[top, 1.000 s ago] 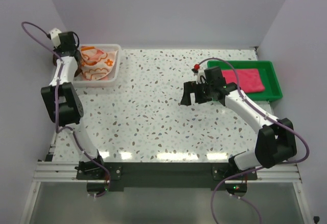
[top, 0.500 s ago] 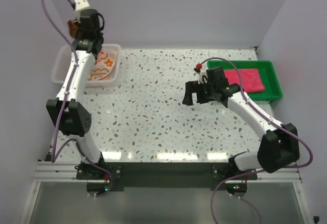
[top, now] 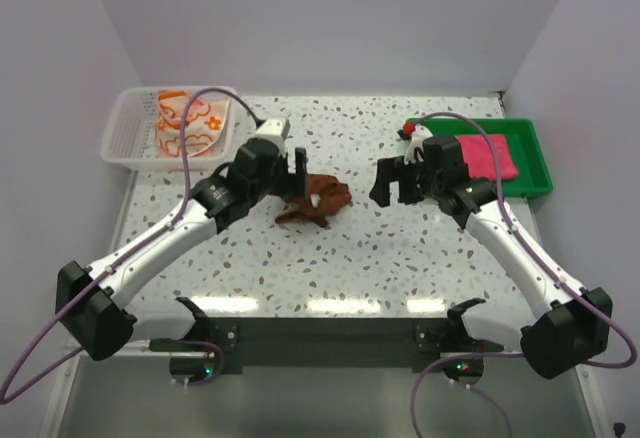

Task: Fold and stack the towels
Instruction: Move the towel to the center of the board, then flatten out the crumpled towel

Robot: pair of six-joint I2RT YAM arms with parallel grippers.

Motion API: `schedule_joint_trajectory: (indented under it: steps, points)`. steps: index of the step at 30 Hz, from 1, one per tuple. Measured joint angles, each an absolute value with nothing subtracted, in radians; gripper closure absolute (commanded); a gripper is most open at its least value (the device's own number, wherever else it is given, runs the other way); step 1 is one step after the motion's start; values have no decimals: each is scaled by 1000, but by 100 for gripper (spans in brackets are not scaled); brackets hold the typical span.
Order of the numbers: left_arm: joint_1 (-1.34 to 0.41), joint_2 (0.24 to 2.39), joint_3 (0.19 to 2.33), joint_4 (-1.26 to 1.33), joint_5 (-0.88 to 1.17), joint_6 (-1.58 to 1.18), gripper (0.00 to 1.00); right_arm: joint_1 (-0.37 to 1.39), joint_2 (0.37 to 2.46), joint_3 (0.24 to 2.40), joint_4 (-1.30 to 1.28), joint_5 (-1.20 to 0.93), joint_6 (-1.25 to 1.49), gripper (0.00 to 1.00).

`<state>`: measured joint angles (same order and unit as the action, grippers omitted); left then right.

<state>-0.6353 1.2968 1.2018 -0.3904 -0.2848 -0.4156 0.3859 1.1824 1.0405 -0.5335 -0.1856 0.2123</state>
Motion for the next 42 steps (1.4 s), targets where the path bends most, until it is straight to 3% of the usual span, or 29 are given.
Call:
schedule_joint_trajectory:
  steps: [8,15,20,30,33,37,40,42]
  points:
    - [-676,1148,843,-451,-241,-553,12,387,1180,984,-569,-184,212,8]
    - [-659,1253,814,-399,-295,-635,21,458,1306,976,-538,-204,219,21]
    - [-522,1367,783,-297,-271,-679,26,554,1404,967,-495,-199,234,30]
    - [-471,1528,783,-182,-263,-700,36,702,1564,965,-364,-144,327,34]
    - [-471,1559,784,-168,-263,-710,41,717,1600,972,-338,-121,353,34]
    - [-471,1578,784,-155,-263,-723,55,735,1654,987,-297,-93,387,36]
    - [-471,1578,784,-148,-267,-725,64,751,1697,994,-275,-72,408,42]
    - [-467,1578,784,-146,-273,-723,69,759,1728,995,-264,-58,419,52]
